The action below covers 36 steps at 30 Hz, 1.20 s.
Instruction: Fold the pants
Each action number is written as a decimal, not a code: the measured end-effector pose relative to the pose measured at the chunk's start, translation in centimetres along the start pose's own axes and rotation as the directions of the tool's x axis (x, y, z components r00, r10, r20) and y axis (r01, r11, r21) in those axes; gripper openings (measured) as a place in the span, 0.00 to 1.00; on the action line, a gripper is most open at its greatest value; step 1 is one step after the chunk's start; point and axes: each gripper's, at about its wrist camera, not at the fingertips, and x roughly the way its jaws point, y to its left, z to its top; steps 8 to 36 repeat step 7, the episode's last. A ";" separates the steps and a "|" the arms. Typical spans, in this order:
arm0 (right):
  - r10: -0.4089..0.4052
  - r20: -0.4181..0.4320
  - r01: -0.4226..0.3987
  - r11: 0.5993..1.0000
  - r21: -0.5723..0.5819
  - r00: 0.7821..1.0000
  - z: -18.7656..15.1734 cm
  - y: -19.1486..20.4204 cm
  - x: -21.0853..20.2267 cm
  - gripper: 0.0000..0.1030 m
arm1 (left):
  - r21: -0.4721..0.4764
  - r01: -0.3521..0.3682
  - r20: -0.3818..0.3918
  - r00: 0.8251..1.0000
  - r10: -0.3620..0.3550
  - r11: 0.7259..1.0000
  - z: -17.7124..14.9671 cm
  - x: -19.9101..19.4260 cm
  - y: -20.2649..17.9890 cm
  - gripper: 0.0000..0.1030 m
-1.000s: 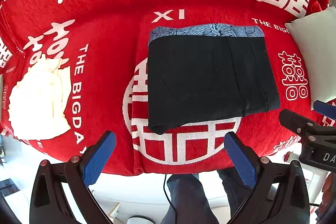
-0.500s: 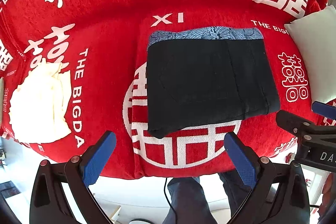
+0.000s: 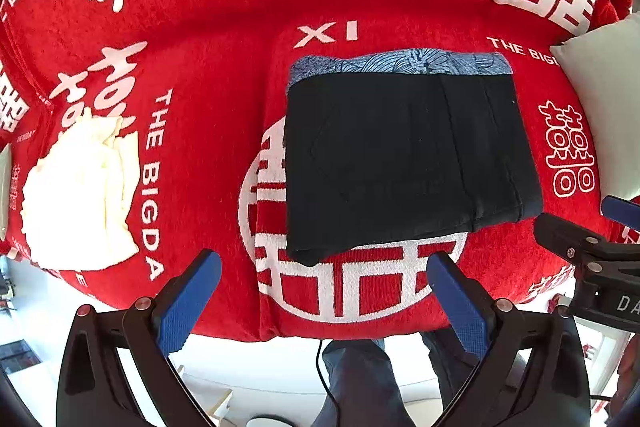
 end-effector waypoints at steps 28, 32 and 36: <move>-0.001 -0.006 0.001 1.000 -0.003 1.000 0.2 0.0 0.3 1.00 | 0.011 0.001 0.020 1.000 -0.001 1.000 0.0 0.0 0.2 1.00; -0.001 -0.006 0.001 1.000 -0.003 1.000 0.2 0.0 0.3 1.00 | 0.011 0.001 0.020 1.000 -0.001 1.000 0.0 0.0 0.2 1.00; -0.001 -0.006 0.001 1.000 -0.003 1.000 0.2 0.0 0.3 1.00 | 0.011 0.001 0.020 1.000 -0.001 1.000 0.0 0.0 0.2 1.00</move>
